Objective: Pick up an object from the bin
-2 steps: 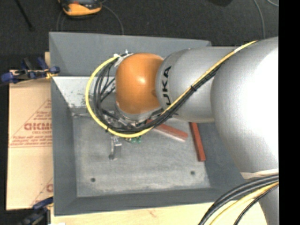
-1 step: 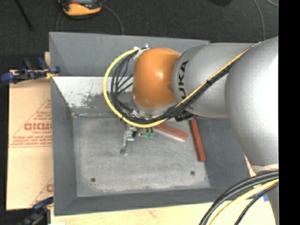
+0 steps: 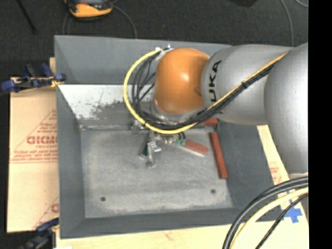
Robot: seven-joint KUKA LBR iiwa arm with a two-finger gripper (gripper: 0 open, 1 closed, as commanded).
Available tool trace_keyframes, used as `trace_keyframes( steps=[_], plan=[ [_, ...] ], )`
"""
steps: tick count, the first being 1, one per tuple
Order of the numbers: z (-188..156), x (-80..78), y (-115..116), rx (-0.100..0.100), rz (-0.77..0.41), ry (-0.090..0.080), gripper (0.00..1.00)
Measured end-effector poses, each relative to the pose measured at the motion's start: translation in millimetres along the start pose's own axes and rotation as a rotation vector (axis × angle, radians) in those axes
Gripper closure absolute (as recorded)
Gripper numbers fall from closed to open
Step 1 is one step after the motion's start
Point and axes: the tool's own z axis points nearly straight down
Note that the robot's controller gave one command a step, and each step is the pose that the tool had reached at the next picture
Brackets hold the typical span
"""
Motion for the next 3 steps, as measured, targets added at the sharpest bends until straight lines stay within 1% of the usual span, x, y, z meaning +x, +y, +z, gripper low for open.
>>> trace_keyframes(
  steps=[1, 2, 3],
  plan=[
    [37.8, -7.9, -20.5, -0.002, -0.083, 0.0, 0.0],
    [61.1, -26.5, -29.6, -0.001, -0.377, -0.001, 1.0],
    [61.2, -26.6, -29.7, -0.002, -0.374, -0.001, 1.0]
  ],
)
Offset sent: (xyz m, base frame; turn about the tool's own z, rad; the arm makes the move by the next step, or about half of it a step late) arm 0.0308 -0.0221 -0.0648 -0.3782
